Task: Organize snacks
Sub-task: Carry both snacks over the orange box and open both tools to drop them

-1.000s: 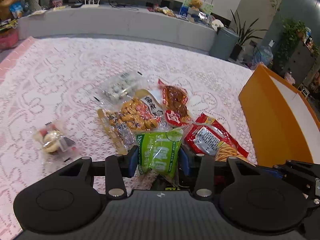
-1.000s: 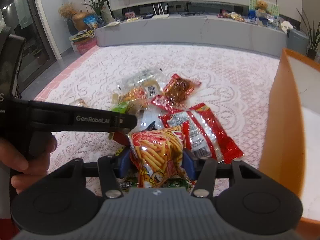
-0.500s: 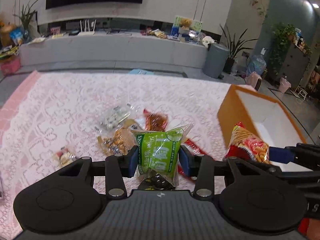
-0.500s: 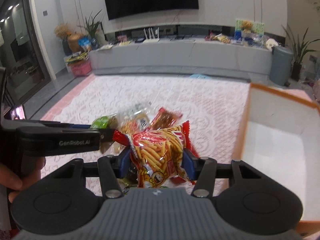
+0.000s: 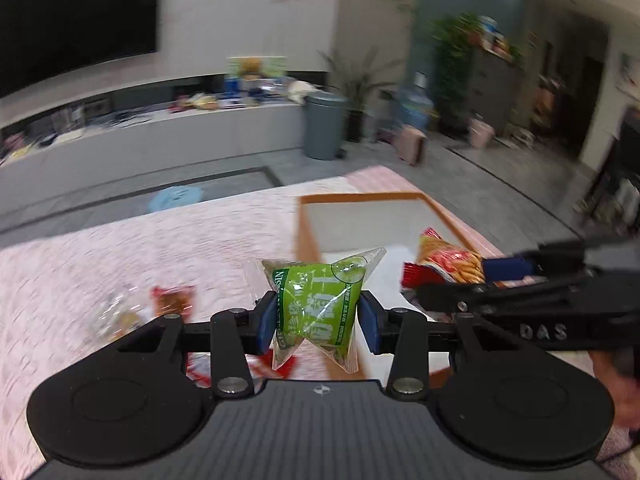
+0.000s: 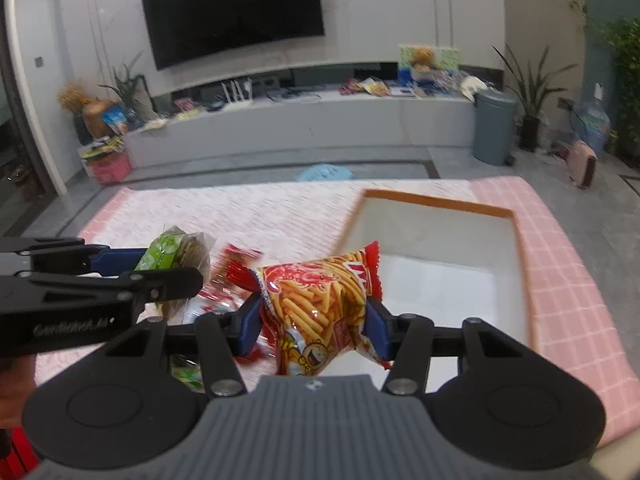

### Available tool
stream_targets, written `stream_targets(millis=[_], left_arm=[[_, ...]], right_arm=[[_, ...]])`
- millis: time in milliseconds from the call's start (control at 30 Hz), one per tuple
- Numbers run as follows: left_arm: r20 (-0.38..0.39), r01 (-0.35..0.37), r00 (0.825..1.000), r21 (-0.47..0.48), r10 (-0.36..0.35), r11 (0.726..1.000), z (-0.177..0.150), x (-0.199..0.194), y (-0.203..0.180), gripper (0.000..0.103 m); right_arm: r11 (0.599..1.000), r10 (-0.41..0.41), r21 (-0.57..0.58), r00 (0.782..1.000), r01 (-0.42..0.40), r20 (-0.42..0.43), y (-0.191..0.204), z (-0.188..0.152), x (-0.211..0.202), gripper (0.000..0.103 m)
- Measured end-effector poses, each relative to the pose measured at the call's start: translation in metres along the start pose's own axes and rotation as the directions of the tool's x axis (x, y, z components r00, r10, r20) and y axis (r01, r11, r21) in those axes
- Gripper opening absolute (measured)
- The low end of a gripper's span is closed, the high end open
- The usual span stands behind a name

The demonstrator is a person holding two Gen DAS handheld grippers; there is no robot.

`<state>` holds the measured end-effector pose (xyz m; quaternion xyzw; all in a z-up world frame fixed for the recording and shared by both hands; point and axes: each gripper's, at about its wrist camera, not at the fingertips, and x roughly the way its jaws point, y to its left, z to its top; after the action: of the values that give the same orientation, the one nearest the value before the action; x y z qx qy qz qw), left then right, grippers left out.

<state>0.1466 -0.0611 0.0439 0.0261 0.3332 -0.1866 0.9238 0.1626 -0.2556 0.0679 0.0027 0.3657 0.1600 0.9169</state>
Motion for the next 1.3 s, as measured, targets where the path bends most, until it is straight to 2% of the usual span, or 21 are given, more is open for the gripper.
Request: stream_targets(millis=[100,200,267,367,467,567,833,1000,1300], left_arm=[[-0.024,0.017,1.0,0.074,-0.016,0.997,0.005,0.017,-0.019,0.048],[-0.063,0.044,0.997,0.149,-0.035,0.988,0.008,0.033,-0.036,0.048],[-0.095,0.069,0.994,0.203,-0.05,0.977,0.009,0.044,-0.048,0.048],[-0.147,0.089,0.988,0.299,-0.046,0.95,0.011,0.062,-0.064,0.048],[-0.186,0.105,0.982,0.383,-0.034,0.918,0.009,0.079,-0.077,0.048],[-0.217,0.118,0.976,0.435,-0.024,0.893,0.003,0.09,-0.086,0.048],[-0.306,0.131,0.951,0.536,0.047,0.834,-0.005,0.12,-0.1,0.048],[-0.339,0.135,0.938,0.536,0.066,0.833,-0.01,0.134,-0.096,0.049],[-0.342,0.124,0.935,0.572,0.098,0.811,-0.017,0.139,-0.097,0.051]], right_arm=[[1.0,-0.023,0.001,0.999,0.023,-0.045,-0.025,0.0,-0.002,0.052],[1.0,0.009,0.029,0.991,-0.005,-0.131,-0.053,-0.004,0.007,0.053],[0.999,0.001,0.044,0.983,0.007,-0.186,-0.069,-0.007,0.015,0.053],[0.998,-0.009,0.057,0.97,0.024,-0.241,-0.087,-0.013,0.025,0.053],[0.998,0.018,0.064,0.957,0.001,-0.289,-0.099,-0.015,0.035,0.053],[0.999,0.015,0.037,0.943,-0.003,-0.332,-0.1,-0.017,0.049,0.053],[1.0,0.011,-0.012,0.913,-0.017,-0.407,-0.104,-0.019,0.076,0.053],[0.999,0.014,-0.021,0.896,-0.026,-0.445,-0.107,-0.023,0.09,0.053],[0.997,-0.016,-0.075,0.889,-0.021,-0.457,-0.102,-0.023,0.1,0.055]])
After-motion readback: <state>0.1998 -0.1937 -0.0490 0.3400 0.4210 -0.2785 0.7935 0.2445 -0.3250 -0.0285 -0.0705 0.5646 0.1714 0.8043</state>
